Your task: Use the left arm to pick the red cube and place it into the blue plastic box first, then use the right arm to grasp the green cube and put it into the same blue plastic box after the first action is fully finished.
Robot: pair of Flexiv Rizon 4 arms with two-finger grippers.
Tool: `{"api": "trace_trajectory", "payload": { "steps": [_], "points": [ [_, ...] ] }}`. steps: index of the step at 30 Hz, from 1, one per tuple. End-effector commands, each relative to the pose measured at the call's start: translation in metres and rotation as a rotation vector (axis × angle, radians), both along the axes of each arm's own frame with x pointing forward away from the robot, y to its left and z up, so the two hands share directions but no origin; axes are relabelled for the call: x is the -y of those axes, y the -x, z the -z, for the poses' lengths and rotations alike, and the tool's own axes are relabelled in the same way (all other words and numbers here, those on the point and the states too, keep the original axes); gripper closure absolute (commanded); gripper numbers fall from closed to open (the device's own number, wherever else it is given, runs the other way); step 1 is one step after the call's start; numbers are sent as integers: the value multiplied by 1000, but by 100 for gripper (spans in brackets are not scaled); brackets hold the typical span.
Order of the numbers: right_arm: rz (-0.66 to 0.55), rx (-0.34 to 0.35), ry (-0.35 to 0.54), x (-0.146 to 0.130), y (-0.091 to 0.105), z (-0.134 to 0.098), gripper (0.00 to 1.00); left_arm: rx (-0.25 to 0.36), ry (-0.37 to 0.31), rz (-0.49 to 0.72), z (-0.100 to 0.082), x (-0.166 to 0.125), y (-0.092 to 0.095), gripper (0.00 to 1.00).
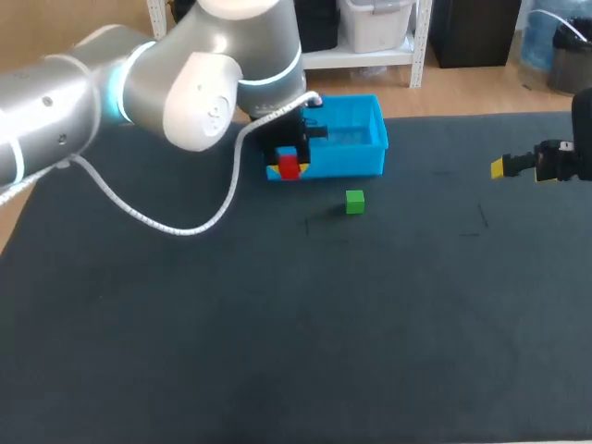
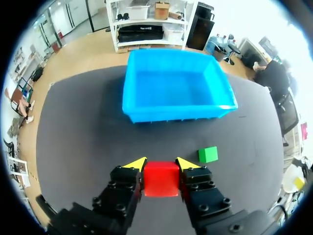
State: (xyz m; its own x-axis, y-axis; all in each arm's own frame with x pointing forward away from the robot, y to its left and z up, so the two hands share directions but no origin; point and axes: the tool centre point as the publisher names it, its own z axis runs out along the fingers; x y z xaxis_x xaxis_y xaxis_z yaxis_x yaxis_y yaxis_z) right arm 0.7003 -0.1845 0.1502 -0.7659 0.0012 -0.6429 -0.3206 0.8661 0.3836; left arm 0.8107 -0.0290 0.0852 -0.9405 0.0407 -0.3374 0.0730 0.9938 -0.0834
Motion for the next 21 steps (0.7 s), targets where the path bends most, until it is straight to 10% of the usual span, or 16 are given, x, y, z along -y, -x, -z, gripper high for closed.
{"api": "trace_trajectory", "payload": {
  "steps": [1, 21],
  "points": [
    [-1, 0, 0, 0, 0, 0, 0, 22, 14, 9, -13, -6, 10, 100],
    [-1, 0, 0, 0, 0, 0, 0, 102, 43, 26, -53, -12, 10, 100]
  ]
}}
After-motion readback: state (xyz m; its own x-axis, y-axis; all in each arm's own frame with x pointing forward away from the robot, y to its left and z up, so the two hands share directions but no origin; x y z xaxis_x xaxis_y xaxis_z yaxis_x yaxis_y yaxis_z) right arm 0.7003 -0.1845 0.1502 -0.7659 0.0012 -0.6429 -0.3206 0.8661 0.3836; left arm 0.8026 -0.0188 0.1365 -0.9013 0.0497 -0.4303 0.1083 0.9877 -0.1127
